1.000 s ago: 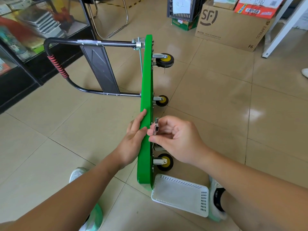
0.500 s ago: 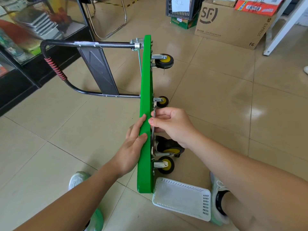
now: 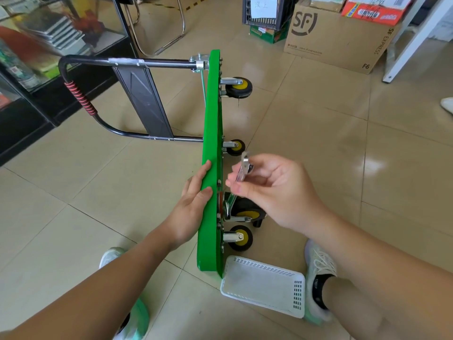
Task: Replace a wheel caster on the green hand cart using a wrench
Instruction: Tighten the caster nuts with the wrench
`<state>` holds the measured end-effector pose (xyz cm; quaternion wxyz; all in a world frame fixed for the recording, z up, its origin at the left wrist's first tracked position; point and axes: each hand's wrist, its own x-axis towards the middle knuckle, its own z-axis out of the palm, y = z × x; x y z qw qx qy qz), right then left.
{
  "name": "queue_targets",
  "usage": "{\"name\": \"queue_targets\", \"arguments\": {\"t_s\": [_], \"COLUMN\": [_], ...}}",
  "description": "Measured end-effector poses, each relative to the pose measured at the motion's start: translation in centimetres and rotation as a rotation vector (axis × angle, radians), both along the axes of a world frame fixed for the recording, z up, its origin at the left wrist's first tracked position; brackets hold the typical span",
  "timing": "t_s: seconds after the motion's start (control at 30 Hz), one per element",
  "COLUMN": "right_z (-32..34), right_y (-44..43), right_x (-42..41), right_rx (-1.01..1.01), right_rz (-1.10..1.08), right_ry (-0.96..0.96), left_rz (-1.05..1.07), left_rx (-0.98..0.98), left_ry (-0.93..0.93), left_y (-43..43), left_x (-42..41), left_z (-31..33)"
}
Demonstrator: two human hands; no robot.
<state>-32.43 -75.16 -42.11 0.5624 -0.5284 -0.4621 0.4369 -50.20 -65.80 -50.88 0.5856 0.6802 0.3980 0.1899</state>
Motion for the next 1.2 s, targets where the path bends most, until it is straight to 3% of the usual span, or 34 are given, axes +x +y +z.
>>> {"name": "queue_targets", "arguments": {"t_s": [0.83, 0.97, 1.07, 1.2], "right_z": [-3.6, -3.4, -3.7, -3.9], "right_y": [1.0, 3.0, 4.9, 6.4], "right_x": [-2.8, -1.8, -0.5, 0.2], "right_rx": [0.048, -0.084, -0.298, -0.408], "right_rz": [-0.017, -0.165, -0.251, -0.207], "right_ry": [-0.209, -0.186, -0.064, -0.015], "left_rz": [0.014, 0.006, -0.008, -0.022], "left_rx": [0.053, 0.072, 0.059, 0.059], "left_ry": [0.001, 0.04, 0.037, 0.035], "left_y": [0.1, -0.1, -0.3, -0.1], "left_x": [0.2, 0.1, 0.1, -0.1], "left_z": [-0.1, -0.1, -0.2, -0.4]}}
